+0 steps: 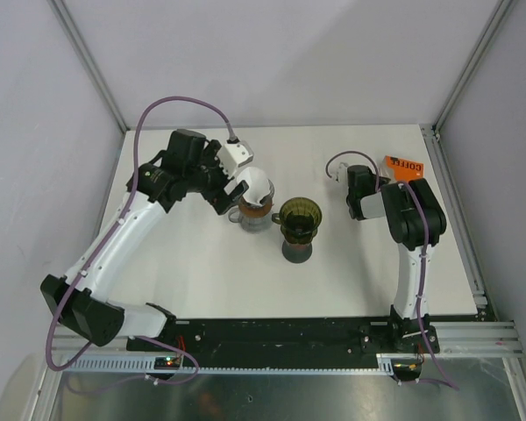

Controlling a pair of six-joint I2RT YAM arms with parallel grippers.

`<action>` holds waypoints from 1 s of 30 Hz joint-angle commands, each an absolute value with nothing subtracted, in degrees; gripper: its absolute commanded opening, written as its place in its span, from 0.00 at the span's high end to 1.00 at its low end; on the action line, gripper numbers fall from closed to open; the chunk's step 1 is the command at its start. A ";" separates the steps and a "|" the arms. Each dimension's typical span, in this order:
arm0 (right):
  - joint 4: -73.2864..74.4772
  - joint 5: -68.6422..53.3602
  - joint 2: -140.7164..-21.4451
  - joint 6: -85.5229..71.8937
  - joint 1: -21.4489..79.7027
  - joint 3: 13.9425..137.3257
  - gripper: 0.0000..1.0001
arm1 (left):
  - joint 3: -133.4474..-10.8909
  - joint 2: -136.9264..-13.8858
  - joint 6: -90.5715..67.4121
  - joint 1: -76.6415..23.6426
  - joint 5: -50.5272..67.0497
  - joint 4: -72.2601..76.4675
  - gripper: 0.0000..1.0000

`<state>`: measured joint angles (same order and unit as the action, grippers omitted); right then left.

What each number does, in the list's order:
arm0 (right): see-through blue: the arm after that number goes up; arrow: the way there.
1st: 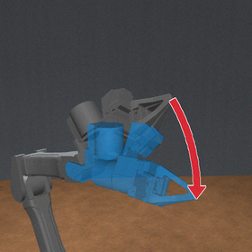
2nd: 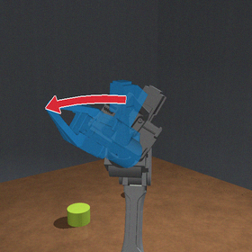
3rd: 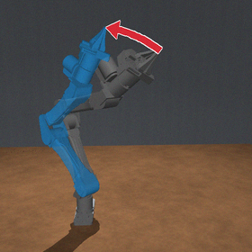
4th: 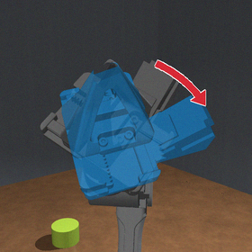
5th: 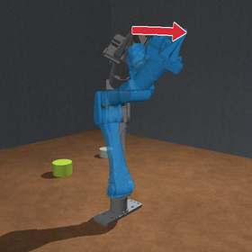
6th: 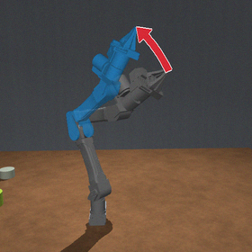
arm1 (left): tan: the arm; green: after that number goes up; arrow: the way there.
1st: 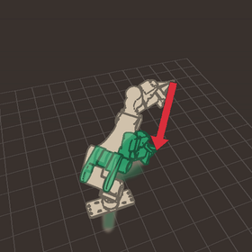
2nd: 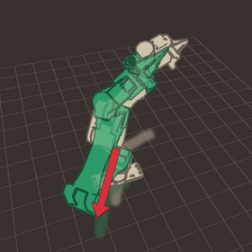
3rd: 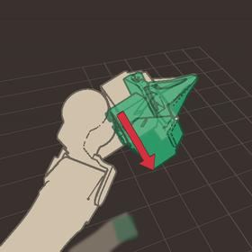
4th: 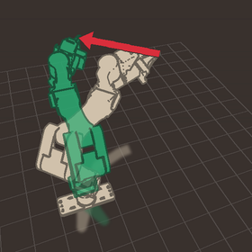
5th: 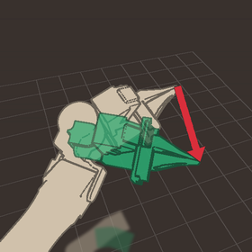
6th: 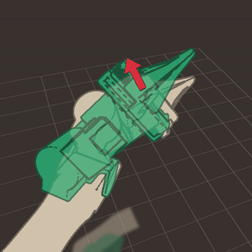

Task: Place the coffee filter in the dripper

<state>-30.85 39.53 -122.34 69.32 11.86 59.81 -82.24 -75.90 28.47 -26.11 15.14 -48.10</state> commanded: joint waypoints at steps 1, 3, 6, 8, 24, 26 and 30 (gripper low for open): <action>-36.73 42.46 -122.09 71.60 12.83 61.61 0.69 | -82.37 -76.33 28.39 -25.67 15.33 -46.97 0.00; -38.27 42.72 -121.80 72.90 13.21 61.63 0.68 | -82.42 -76.54 28.39 -25.71 15.32 -46.99 0.00; -40.52 42.40 -121.84 74.66 13.11 61.64 0.67 | -82.43 -76.62 28.45 -25.67 15.29 -47.00 0.00; -40.72 42.31 -122.00 75.00 12.81 61.62 0.67 | -82.31 -76.52 28.47 -25.64 15.23 -47.08 0.00; -37.41 41.64 -125.57 71.43 9.77 63.15 0.66 | -82.35 -76.39 28.57 -25.49 15.54 -47.11 0.00; -37.21 41.74 -125.77 71.19 9.38 63.56 0.69 | -82.38 -76.45 28.61 -25.47 15.44 -47.06 0.00; -37.42 42.26 -125.57 70.74 9.31 64.03 0.90 | -82.29 -76.46 28.65 -25.40 15.35 -47.08 0.00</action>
